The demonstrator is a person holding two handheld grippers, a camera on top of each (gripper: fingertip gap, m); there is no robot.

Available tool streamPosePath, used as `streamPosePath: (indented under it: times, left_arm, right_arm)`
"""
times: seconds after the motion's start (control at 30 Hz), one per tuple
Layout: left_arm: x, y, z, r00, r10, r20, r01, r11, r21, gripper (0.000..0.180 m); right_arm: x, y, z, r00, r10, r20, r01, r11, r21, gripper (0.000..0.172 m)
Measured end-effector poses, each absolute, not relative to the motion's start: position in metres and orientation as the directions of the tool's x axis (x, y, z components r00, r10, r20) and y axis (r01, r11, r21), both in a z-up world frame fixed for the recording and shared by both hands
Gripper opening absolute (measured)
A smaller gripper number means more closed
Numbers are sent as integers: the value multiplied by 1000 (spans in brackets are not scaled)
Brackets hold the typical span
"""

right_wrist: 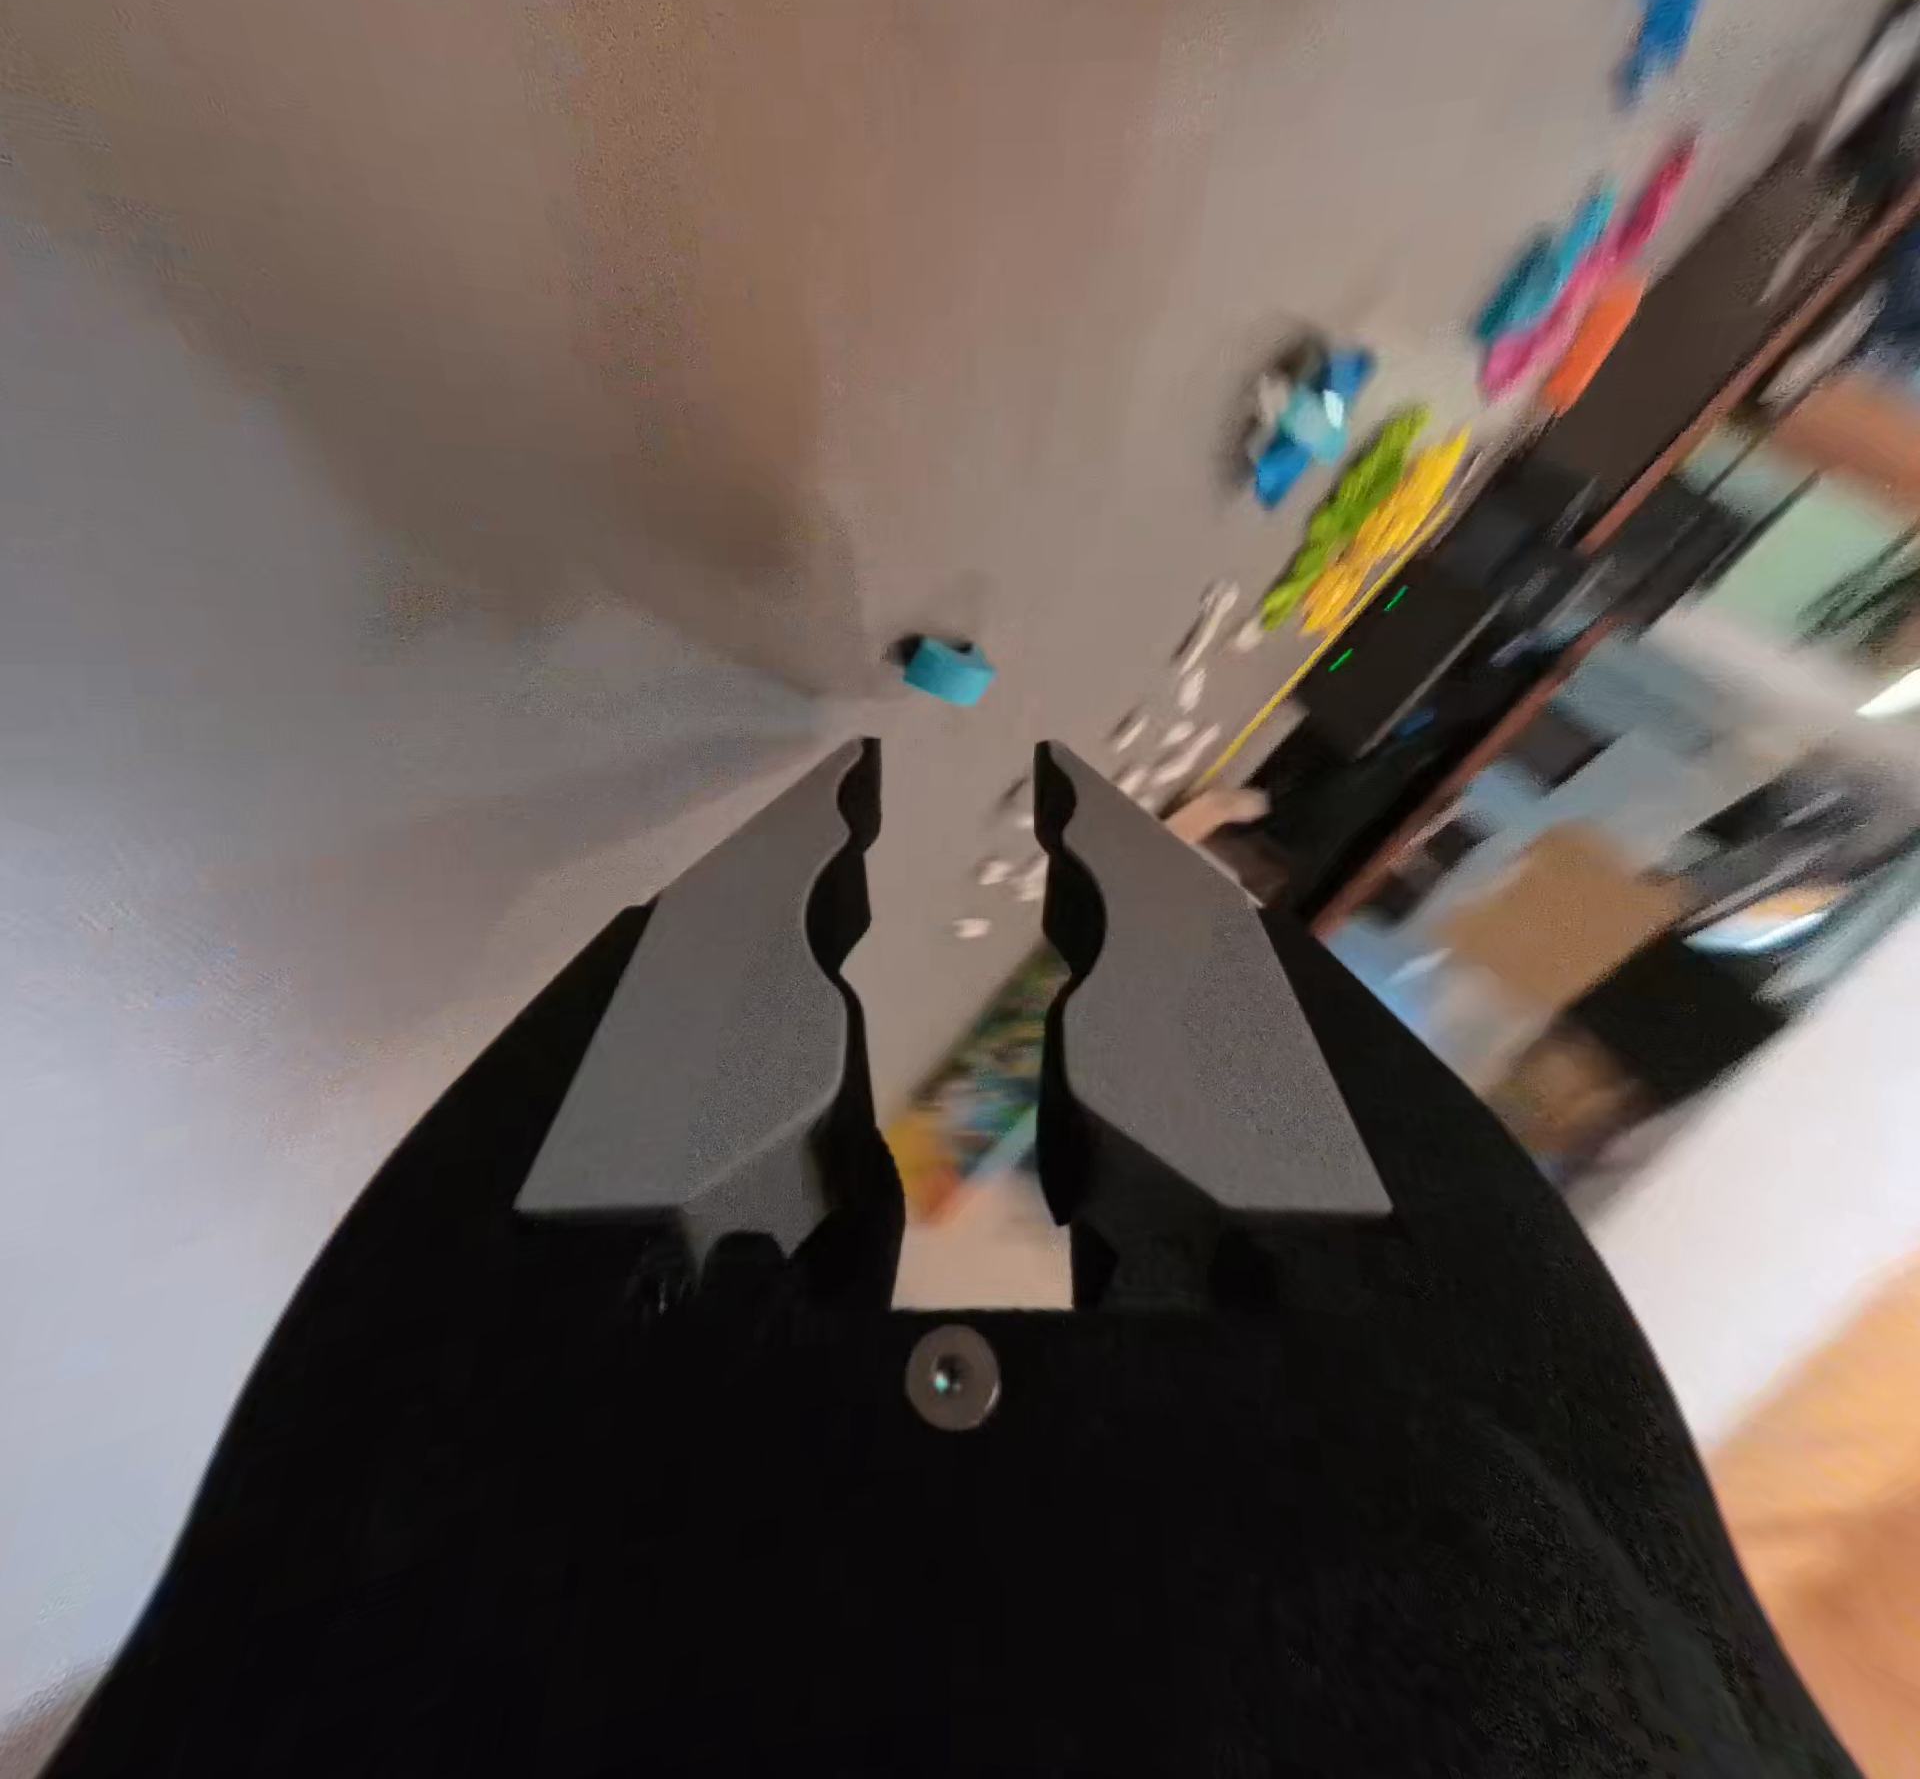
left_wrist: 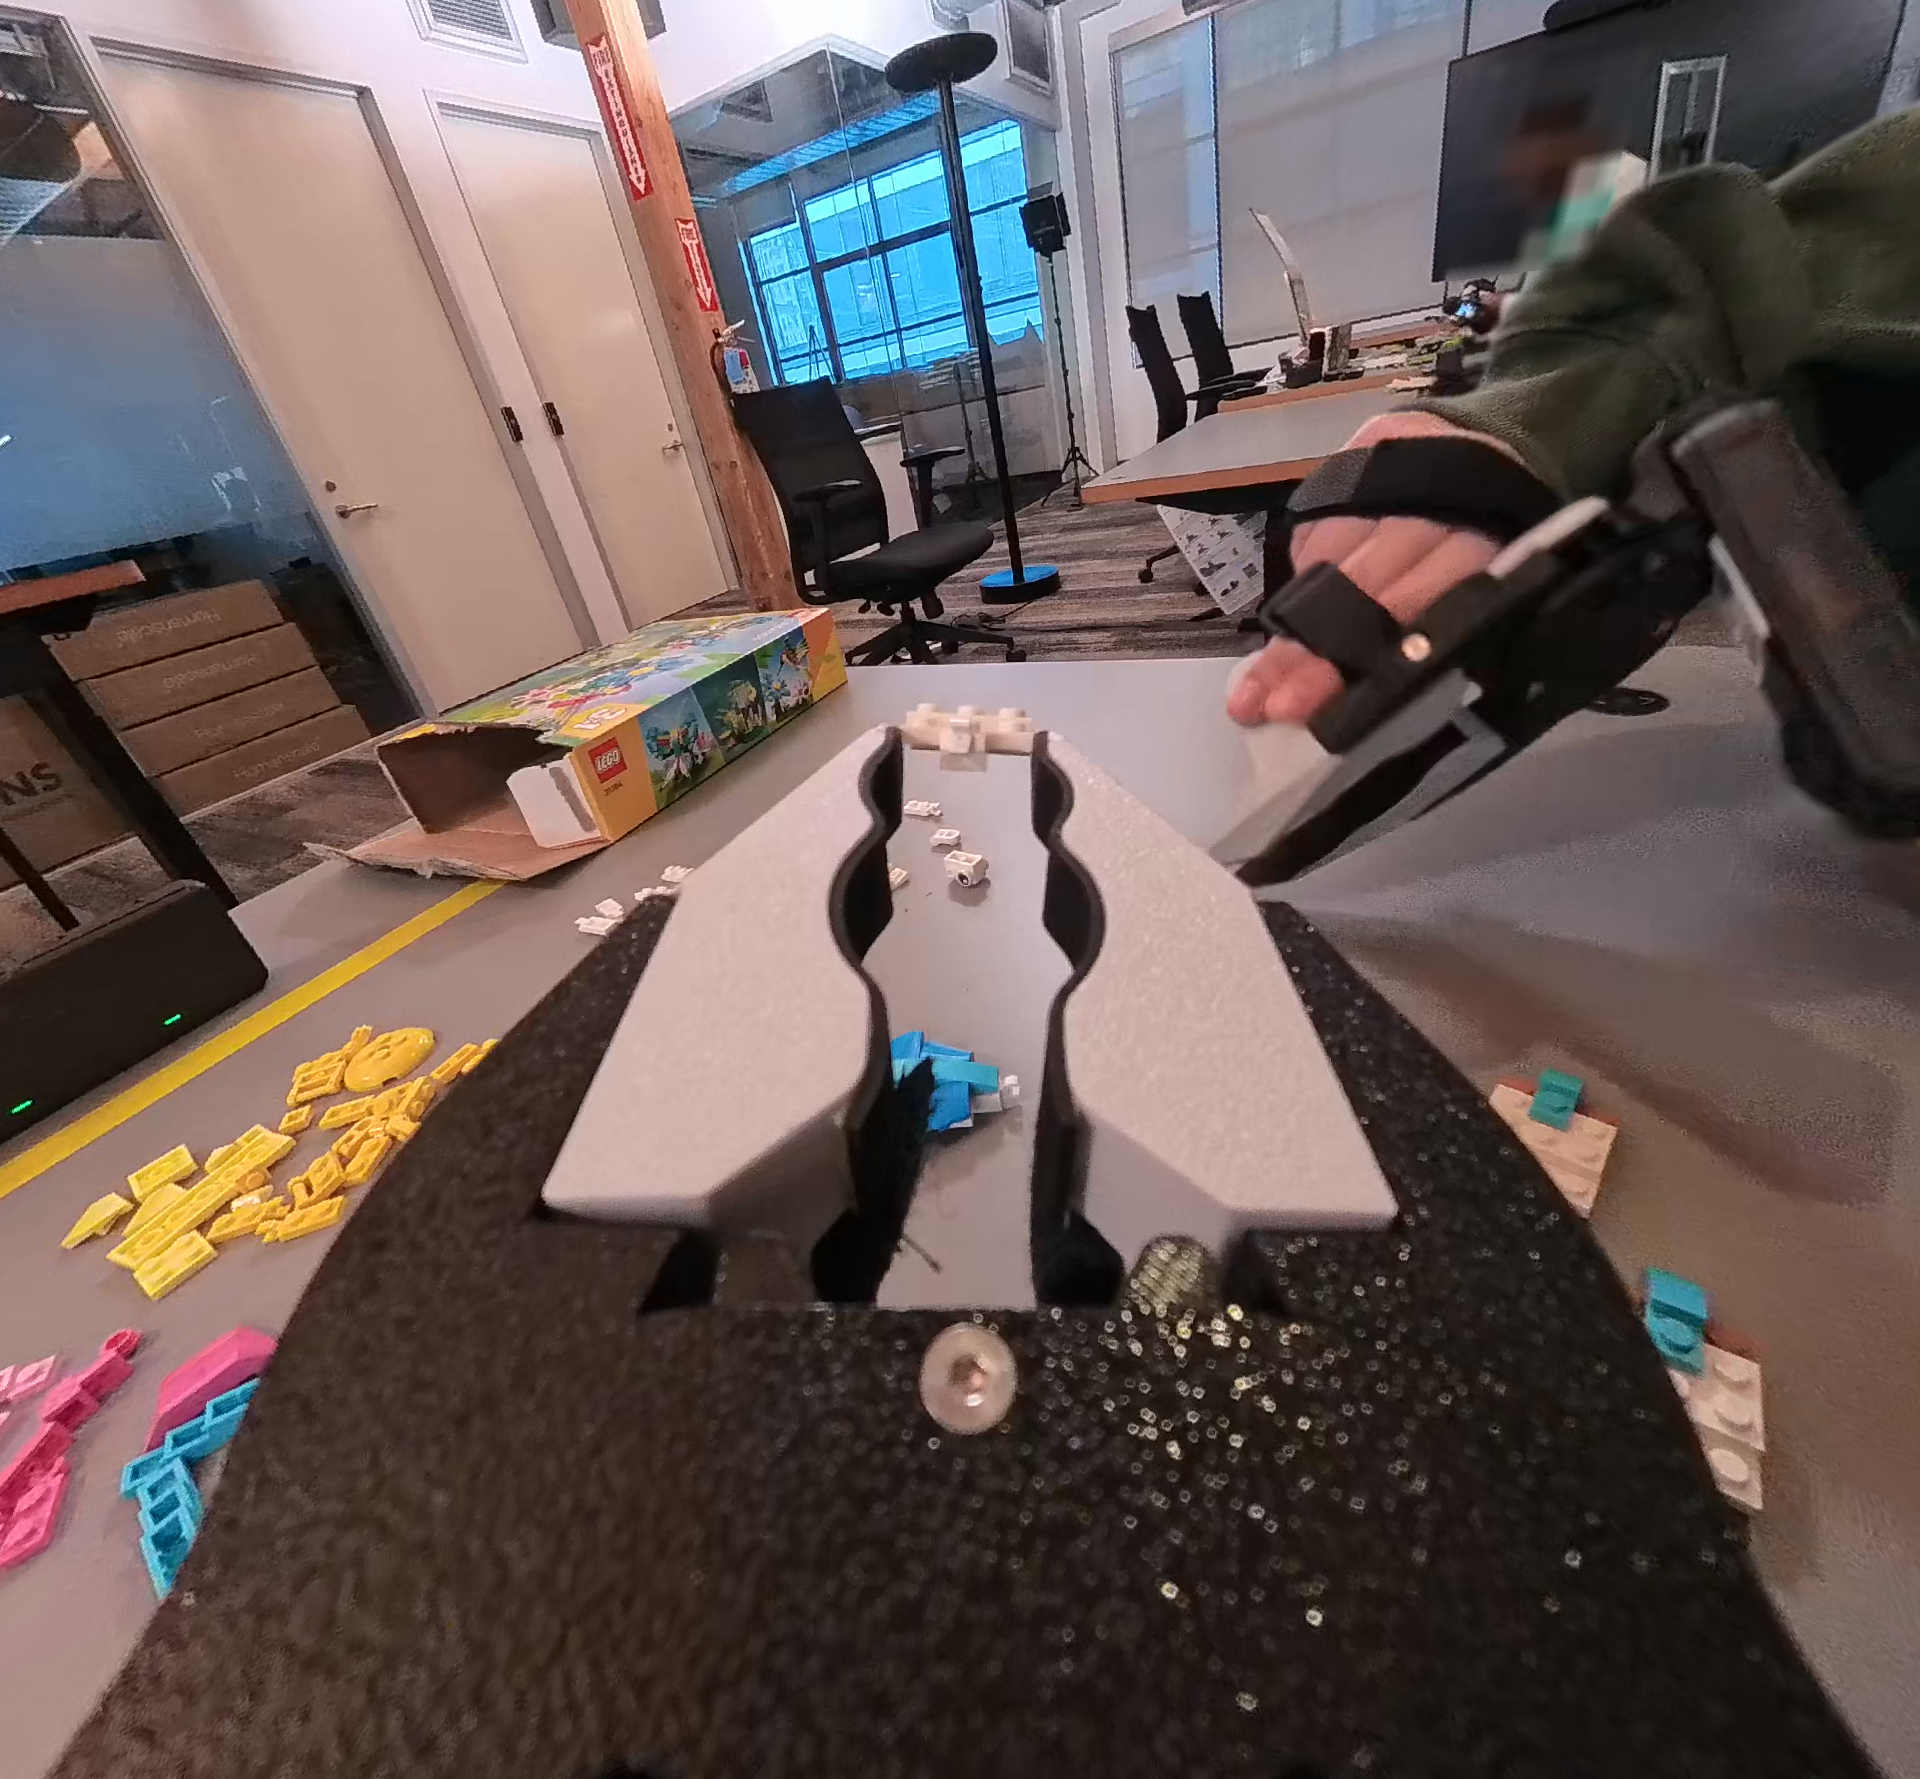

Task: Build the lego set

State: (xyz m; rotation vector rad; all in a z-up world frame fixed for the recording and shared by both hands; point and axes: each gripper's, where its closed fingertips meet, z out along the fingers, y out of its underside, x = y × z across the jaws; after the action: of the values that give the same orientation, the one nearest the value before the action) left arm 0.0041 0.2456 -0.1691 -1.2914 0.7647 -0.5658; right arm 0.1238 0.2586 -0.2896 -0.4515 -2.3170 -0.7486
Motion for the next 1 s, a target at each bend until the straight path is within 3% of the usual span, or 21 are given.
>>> streamPosePath:
  times: [0.03, 0.1, 0.17, 0.2, 0.23, 0.3, 0.5, 0.63, 0.8, 1.0]
  left_arm:
    - [4, 246, -169, 637, -749, -183, -44, 202, -978, 22]
    - [4, 246, -169, 637, -749, -182, -43, 201, -979, 22]
    - [4, 246, -170, 636, -751, -179, -41, 199, -979, 22]
    - [4, 246, -170, 634, -752, -177, -41, 197, -980, 22]
    - [5, 246, -170, 632, -754, -175, -39, 195, -980, 22]
    - [5, 245, -170, 630, -758, -171, -35, 192, -981, 22]
    - [4, 245, -170, 629, -762, -157, -22, 185, -982, 22]
    - [5, 244, -170, 623, -768, -148, -11, 181, -984, 22]
    - [9, 234, -162, 543, -838, -53, 108, 133, -985, 22]
    - [15, 204, -137, 218, -962, 164, 387, -69, -920, 22]
  right_arm:
    - [126, 258, -285, -631, 279, 724, 617, 746, 250, 25]
    - [125, 256, -276, -276, 639, 717, 820, 547, -172, 23]
    - [117, 253, -270, 186, 882, 432, 782, 132, -609, 24]
    - [115, 254, -270, 363, 901, 239, 686, -85, -723, 25]
    - [115, 256, -273, 473, 877, 85, 593, -245, -767, 26]
    - [117, 257, -281, 555, 829, -66, 489, -389, -780, 27]
    - [115, 260, -294, 558, 824, -99, 482, -419, -769, 24]
    - [108, 260, -299, 519, 849, -97, 513, -401, -759, 8]
    - [82, 264, -230, 390, 917, -80, 360, -232, -904, 7]
    - [43, 216, -136, 22, 984, -178, 169, -179, -969, 7]
